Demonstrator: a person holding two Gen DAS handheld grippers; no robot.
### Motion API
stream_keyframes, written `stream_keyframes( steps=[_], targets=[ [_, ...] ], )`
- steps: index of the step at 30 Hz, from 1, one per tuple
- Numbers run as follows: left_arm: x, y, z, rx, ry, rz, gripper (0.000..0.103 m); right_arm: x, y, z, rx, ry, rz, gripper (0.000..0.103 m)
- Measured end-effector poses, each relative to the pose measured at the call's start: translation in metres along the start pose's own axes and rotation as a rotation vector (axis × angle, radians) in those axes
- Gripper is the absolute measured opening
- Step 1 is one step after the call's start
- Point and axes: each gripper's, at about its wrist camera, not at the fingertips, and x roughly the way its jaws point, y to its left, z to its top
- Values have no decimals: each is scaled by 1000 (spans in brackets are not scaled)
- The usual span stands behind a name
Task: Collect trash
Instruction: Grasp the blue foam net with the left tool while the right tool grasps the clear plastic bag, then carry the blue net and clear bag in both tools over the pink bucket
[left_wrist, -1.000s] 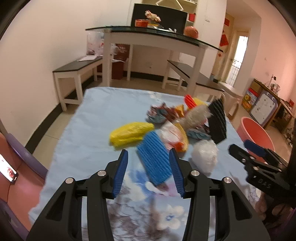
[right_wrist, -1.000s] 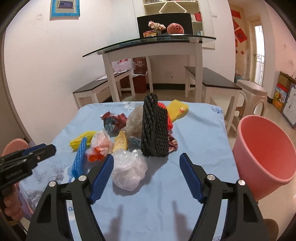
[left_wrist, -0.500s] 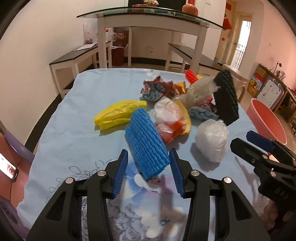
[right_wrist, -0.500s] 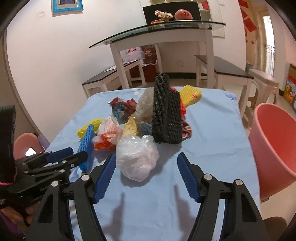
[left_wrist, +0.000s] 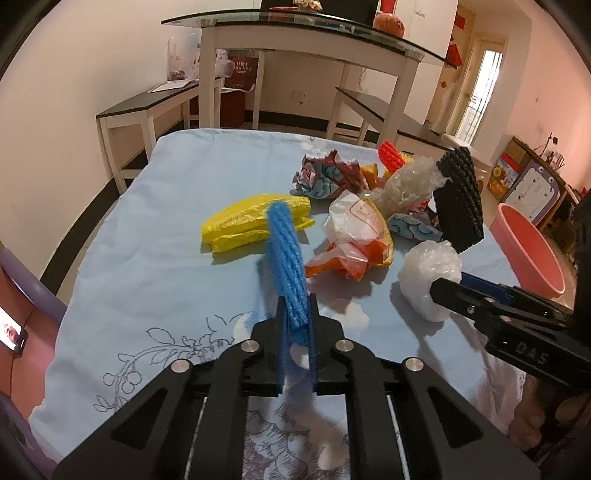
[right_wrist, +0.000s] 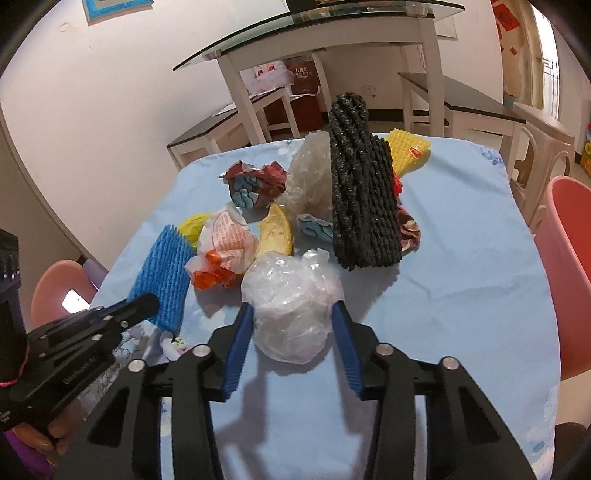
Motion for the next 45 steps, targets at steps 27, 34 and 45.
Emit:
stream_keyframes(
  steps=[27,34,45],
  targets=[
    [-70,-74,40,84,-204,-180,8,-110,-32,2,10,-228,-71,22],
    [-61,-137,56,162,-208,-297,8,-140,-93,4,122,-297,-209,22],
    [-9,-245,71,277,-122,-431,8,-162,-193,-2,301,-322,-384,22]
  ],
)
